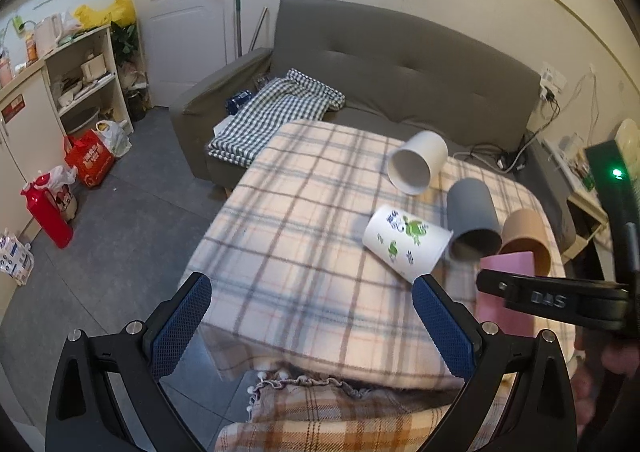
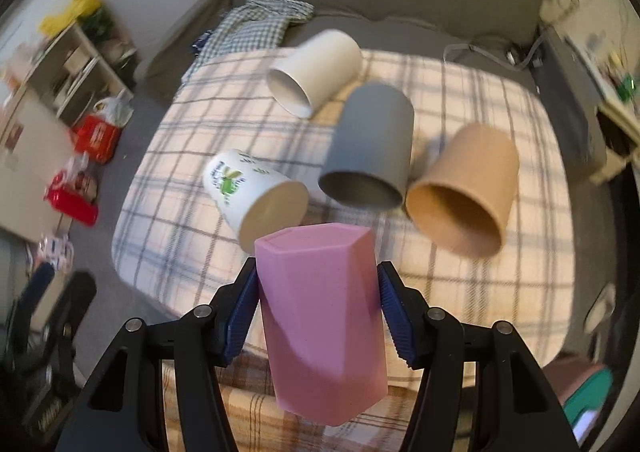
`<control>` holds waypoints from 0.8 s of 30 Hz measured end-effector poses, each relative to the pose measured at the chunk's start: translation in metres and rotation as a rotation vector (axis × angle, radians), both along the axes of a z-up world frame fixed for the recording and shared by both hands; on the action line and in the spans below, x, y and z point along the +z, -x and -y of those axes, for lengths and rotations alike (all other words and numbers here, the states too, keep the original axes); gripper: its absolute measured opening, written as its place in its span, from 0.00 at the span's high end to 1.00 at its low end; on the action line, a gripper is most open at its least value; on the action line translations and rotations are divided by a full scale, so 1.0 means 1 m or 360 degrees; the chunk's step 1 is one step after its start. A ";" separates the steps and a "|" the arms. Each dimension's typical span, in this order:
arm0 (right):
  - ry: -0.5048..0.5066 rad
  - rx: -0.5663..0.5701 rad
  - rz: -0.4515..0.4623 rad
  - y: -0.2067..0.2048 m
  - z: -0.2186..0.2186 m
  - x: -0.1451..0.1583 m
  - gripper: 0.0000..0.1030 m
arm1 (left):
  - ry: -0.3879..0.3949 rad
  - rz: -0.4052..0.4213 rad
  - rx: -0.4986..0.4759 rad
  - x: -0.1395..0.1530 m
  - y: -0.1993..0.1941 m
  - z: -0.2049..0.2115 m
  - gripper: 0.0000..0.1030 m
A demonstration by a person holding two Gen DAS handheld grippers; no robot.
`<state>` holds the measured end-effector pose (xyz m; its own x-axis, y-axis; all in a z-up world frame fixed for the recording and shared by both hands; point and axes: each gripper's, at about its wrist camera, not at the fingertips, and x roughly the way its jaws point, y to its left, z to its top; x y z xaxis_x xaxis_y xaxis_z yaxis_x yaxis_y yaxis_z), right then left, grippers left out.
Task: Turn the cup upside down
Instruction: 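Lift the pink cup with the right gripper and swing it toward the left gripper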
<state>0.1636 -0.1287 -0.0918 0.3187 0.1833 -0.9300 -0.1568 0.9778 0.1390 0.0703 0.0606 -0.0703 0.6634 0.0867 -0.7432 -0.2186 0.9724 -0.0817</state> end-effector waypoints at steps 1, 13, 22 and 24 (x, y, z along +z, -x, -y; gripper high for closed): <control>0.0014 -0.0006 -0.0007 -0.002 -0.002 -0.007 0.43 | -0.0009 -0.0011 -0.0004 -0.002 -0.001 0.002 0.00; 0.0015 -0.0034 -0.0089 -0.019 0.004 -0.049 0.43 | -0.0054 -0.0161 -0.0066 -0.025 -0.023 0.016 0.00; -0.0023 -0.0048 -0.0102 -0.026 0.011 -0.059 0.40 | -0.0095 -0.0217 -0.0100 -0.029 -0.035 0.029 0.00; -0.0027 -0.0059 -0.0049 -0.024 0.015 -0.051 0.24 | -0.0110 -0.0217 -0.0106 -0.026 -0.036 0.032 0.00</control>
<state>0.1878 -0.1438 -0.1427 0.2969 0.1876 -0.9363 -0.1158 0.9803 0.1597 0.1068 0.0290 -0.0959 0.5627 0.1000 -0.8206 -0.1581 0.9874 0.0120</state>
